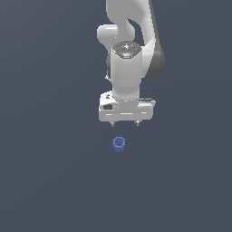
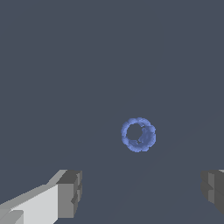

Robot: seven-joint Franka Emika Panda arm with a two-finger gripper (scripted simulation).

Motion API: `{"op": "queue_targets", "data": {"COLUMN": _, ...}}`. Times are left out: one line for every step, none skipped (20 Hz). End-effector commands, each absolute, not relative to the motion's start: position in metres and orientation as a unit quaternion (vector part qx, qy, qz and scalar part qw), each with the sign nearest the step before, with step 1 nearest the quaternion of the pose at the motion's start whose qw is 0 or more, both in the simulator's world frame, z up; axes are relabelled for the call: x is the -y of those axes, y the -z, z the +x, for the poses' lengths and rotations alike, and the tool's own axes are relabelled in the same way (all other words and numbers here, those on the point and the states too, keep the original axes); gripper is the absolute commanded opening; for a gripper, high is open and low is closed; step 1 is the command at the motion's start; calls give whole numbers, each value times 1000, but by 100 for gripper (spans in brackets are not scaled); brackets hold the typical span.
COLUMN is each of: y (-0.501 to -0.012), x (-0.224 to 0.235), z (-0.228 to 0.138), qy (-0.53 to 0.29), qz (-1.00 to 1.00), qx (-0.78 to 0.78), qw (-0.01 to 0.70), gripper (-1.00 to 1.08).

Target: Pick up the object and move it to a goal position.

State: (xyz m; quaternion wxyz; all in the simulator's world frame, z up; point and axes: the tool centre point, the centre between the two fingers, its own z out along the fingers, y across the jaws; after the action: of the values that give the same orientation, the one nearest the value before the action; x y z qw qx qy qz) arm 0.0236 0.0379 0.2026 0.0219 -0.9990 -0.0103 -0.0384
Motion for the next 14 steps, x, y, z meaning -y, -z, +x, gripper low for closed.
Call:
{"op": "queue_targets", "data": {"y": -208, "x": -44, "z": 26, "qy": 42, "qz": -999, "qx": 12, "qw": 25, "gripper": 100}}
{"op": "queue_targets", "data": {"y": -209, "x": -44, "z": 26, "qy": 43, "qz": -999, "qx": 12, "qw": 26, "gripper": 100}}
{"op": "queue_targets", "data": {"y": -209, "x": -44, "z": 26, "qy": 43, "qz": -999, "qx": 12, "qw": 26, "gripper": 100}}
{"op": "queue_targets", "data": {"y": -208, "x": -44, "z": 25, "qy": 42, "qz": -999, "qx": 11, "qw": 25, "gripper": 100}}
{"op": "queue_targets", "data": {"y": -207, "x": -43, "z": 26, "qy": 42, "qz": -999, "qx": 12, "qw": 25, "gripper": 100}}
{"op": "queue_targets", "data": {"y": -205, "x": -42, "z": 26, "qy": 41, "qz": -999, "qx": 12, "qw": 24, "gripper": 100}}
{"op": "queue_targets", "data": {"y": -203, "x": -42, "z": 26, "qy": 40, "qz": -999, "qx": 13, "qw": 24, "gripper": 100}}
{"op": "queue_targets", "data": {"y": -201, "x": -41, "z": 27, "qy": 39, "qz": -999, "qx": 14, "qw": 23, "gripper": 100}}
{"op": "queue_targets", "data": {"y": -197, "x": -40, "z": 28, "qy": 38, "qz": -999, "qx": 16, "qw": 22, "gripper": 100}}
{"op": "queue_targets", "data": {"y": -194, "x": -40, "z": 28, "qy": 36, "qz": -999, "qx": 17, "qw": 21, "gripper": 100}}
{"op": "queue_targets", "data": {"y": -189, "x": -39, "z": 29, "qy": 35, "qz": -999, "qx": 19, "qw": 20, "gripper": 100}}
{"op": "queue_targets", "data": {"y": -185, "x": -37, "z": 30, "qy": 33, "qz": -999, "qx": 21, "qw": 19, "gripper": 100}}
{"op": "queue_targets", "data": {"y": -179, "x": -36, "z": 31, "qy": 31, "qz": -999, "qx": 23, "qw": 17, "gripper": 100}}
{"op": "queue_targets", "data": {"y": -173, "x": -34, "z": 33, "qy": 28, "qz": -999, "qx": 26, "qw": 16, "gripper": 100}}
